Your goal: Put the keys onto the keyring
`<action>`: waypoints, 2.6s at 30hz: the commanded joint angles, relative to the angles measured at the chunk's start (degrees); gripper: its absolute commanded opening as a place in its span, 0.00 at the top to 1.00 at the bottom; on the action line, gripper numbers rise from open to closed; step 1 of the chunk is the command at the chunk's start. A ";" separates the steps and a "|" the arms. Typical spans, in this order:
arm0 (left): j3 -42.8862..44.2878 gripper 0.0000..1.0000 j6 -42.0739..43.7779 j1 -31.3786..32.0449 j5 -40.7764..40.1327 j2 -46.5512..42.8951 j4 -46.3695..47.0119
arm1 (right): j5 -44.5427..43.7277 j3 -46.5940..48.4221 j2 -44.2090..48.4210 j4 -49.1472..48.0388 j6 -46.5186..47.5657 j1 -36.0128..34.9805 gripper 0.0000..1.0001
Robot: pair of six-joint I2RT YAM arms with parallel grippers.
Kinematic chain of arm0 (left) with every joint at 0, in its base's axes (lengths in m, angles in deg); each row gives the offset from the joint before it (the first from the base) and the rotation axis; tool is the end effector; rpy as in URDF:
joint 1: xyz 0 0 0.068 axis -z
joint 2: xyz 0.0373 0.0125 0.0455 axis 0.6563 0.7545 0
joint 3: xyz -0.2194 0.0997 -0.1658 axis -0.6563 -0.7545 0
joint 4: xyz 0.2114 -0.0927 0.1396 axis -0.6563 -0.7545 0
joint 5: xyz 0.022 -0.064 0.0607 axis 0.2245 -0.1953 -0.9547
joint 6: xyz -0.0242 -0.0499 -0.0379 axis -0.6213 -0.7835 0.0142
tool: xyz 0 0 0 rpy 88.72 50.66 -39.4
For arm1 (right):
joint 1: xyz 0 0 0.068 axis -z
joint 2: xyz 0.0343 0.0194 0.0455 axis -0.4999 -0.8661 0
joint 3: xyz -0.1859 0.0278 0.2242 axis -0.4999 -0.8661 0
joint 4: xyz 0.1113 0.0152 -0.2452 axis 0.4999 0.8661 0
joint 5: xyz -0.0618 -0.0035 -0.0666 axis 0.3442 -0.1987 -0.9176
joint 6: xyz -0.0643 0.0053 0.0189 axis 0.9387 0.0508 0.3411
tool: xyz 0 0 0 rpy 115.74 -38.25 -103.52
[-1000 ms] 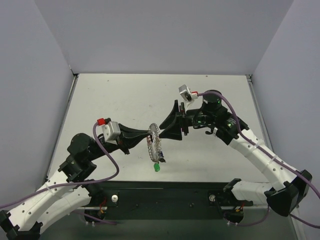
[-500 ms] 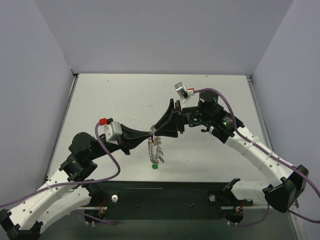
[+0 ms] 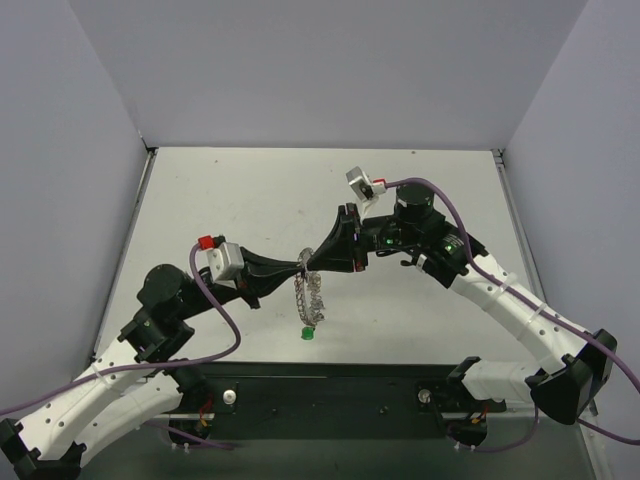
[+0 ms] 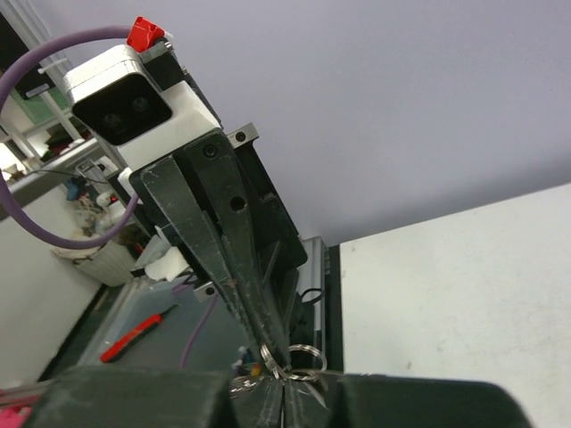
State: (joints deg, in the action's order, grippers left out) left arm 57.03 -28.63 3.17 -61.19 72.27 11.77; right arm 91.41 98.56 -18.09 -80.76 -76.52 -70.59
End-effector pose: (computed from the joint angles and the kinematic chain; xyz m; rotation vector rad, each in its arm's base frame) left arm 0.0981 -0.1280 0.3890 0.8274 1.1701 -1.0396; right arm 0.1822 0.2176 0.4360 -1.2395 1.2377 1.5142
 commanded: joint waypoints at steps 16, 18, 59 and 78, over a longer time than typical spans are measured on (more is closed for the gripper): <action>1.06 1.00 -1.67 0.11 1.60 -1.80 12.56 | -1.73 2.59 -2.03 0.10 0.33 -1.06 1.00; 0.97 1.00 -1.85 0.11 2.12 -1.62 13.79 | -1.82 2.67 -2.38 0.54 0.41 -1.15 1.00; 0.18 1.00 -6.06 0.20 7.31 1.45 21.70 | 2.13 -2.16 6.59 -11.23 0.33 -1.32 0.43; -0.17 1.00 -8.79 0.11 8.63 3.74 25.66 | 1.08 -1.19 4.91 -10.97 1.21 -3.52 0.88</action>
State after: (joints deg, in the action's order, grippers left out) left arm 55.02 -36.02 3.02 -53.47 75.46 29.45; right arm 92.18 96.46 -13.32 -87.38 -75.93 -72.58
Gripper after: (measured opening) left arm 0.024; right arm 0.199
